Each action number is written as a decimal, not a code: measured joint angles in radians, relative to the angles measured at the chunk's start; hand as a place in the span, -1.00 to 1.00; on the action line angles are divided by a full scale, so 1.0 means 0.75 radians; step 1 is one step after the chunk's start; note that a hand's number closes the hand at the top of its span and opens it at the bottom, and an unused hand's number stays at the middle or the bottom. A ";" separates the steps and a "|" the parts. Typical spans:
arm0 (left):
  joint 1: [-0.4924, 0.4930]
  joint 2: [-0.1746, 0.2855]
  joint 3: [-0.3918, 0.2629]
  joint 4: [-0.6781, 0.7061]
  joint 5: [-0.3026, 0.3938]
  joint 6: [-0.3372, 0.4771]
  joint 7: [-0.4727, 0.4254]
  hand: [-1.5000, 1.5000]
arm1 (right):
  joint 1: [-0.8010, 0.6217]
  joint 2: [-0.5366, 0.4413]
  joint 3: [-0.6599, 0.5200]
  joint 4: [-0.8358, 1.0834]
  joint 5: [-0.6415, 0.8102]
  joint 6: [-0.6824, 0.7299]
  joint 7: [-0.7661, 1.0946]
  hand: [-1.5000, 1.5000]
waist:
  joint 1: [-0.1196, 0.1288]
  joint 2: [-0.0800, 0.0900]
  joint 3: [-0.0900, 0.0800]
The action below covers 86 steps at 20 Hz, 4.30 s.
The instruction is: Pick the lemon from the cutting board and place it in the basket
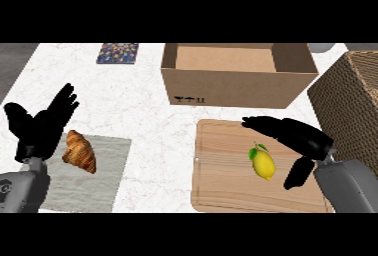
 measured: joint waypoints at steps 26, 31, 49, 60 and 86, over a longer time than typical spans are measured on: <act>0.007 -0.055 0.090 -0.010 -0.073 -0.071 0.009 0.00 | 0.062 0.084 0.081 0.129 0.395 -0.252 -0.187 1.00 | 0.001 -0.003 -0.003; 0.009 -0.065 0.097 -0.014 -0.087 -0.079 0.012 0.00 | 0.042 0.126 0.093 0.170 0.460 -0.283 -0.201 1.00 | 0.001 -0.008 -0.010; -0.007 -0.094 0.074 -0.044 -0.096 -0.078 0.011 0.00 | -0.294 0.478 -0.685 0.243 0.316 -0.870 1.135 1.00 | 0.043 0.026 0.006; -0.107 -0.120 0.007 -0.022 -0.118 -0.098 0.041 0.00 | -0.603 0.449 -0.710 0.250 0.890 -1.325 1.812 1.00 | 0.104 0.029 0.004; -0.069 -0.100 0.056 -0.010 -0.112 -0.086 0.029 0.00 | -1.244 0.266 -1.027 0.525 1.617 -1.111 2.083 1.00 | 0.080 0.010 -0.012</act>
